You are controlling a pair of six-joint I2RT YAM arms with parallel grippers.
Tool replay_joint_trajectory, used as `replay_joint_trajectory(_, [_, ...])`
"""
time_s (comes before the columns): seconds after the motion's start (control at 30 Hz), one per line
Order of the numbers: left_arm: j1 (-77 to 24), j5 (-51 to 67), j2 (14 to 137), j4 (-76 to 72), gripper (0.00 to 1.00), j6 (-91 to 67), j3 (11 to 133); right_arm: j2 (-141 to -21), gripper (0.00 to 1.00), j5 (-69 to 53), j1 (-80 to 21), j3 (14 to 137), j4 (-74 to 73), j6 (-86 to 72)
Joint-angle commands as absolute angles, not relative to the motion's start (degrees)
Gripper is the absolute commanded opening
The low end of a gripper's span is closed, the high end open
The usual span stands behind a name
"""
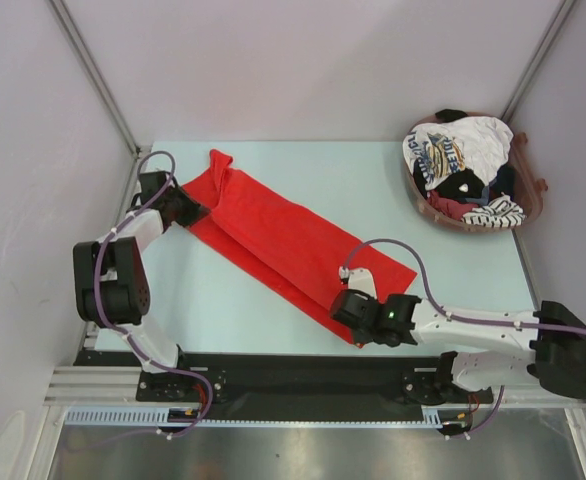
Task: Fold and stack the tank tops
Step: Fold the tank top
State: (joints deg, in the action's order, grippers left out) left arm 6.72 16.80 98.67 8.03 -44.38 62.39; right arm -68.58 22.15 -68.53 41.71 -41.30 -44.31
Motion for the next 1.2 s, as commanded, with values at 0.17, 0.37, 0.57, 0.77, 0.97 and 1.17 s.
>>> replay_joint_trajectory(0.17, [7.21, 10.57, 98.8, 4.84, 0.18, -41.13, 60.04, -71.99, 0.32, 19.86, -69.35, 39.29, -35.33, -45.09])
replay_joint_trajectory(0.37, [8.52, 7.38, 96.76, 5.88, 0.4, -41.49, 58.18, -67.68, 0.41, 20.13, -69.17, 39.72, -35.95, -44.39])
replay_joint_trajectory(0.57, [8.7, 4.84, 94.23, 4.93, 0.74, -42.18, 54.85, -64.16, 0.47, 19.87, -66.02, 40.17, -36.39, -43.42])
replay_joint_trajectory(0.77, [8.7, 4.31, 92.28, 2.55, 0.99, -42.36, 51.59, -63.72, 0.64, 16.96, -55.38, 39.99, -35.33, -41.13])
replay_joint_trajectory(0.97, [10.02, 6.14, 99.03, 2.46, 0.96, -43.24, 56.42, -61.09, 0.71, 16.08, -38.87, 39.2, -33.49, -42.26])
replay_joint_trajectory(1.17, [10.81, 6.41, 105.72, 2.02, 0.89, -45.09, 62.13, -61.69, 0.65, 13.55, -26.12, 36.22, -28.57, -45.09])
